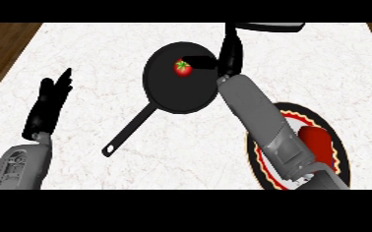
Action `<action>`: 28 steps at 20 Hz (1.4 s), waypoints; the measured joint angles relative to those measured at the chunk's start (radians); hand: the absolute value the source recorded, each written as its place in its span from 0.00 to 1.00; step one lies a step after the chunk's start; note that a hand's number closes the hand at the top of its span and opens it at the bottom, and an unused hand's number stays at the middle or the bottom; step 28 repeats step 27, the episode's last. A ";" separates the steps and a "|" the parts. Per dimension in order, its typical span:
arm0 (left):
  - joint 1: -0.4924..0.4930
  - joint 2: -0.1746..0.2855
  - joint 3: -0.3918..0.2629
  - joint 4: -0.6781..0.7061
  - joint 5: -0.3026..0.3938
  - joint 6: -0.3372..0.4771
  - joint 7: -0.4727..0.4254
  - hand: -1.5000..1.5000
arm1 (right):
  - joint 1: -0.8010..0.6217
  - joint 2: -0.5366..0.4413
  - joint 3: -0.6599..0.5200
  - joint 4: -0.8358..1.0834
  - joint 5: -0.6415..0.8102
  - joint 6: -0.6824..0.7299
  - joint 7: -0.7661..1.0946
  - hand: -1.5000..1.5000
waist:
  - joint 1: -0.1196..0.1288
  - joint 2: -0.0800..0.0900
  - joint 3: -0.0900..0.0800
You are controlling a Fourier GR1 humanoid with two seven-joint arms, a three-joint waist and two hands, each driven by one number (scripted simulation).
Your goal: Pick the tomato from the plate and place it in the pan
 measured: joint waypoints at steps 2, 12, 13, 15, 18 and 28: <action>0.020 0.011 0.020 0.000 0.008 0.001 -0.006 0.50 | 0.003 0.000 -0.028 0.011 -0.016 0.001 -0.028 0.00 | -0.027 -0.007 0.000; 0.129 0.023 0.066 -0.051 0.024 0.008 -0.004 0.50 | 0.229 -0.153 -0.065 -0.231 -0.051 0.163 -0.064 0.00 | -0.115 -0.034 -0.002; 0.124 0.023 0.068 -0.046 0.024 0.010 -0.002 0.50 | 0.261 -0.182 -0.065 -0.266 -0.056 0.194 -0.062 0.00 | -0.118 -0.034 -0.002; 0.145 0.019 0.067 -0.075 0.022 0.013 0.002 0.50 | 0.332 -0.232 -0.057 -0.365 -0.059 0.236 -0.035 0.00 | -0.122 -0.036 -0.002; 0.153 0.020 0.072 -0.072 0.022 0.010 -0.008 0.50 | 0.445 -0.300 -0.051 -0.514 -0.062 0.284 0.007 0.00 | -0.124 -0.036 -0.002; 0.139 0.014 0.074 -0.084 0.012 0.012 0.007 0.50 | 0.743 -0.499 -0.132 -0.860 -0.103 0.459 0.055 0.00 | -0.119 -0.033 -0.002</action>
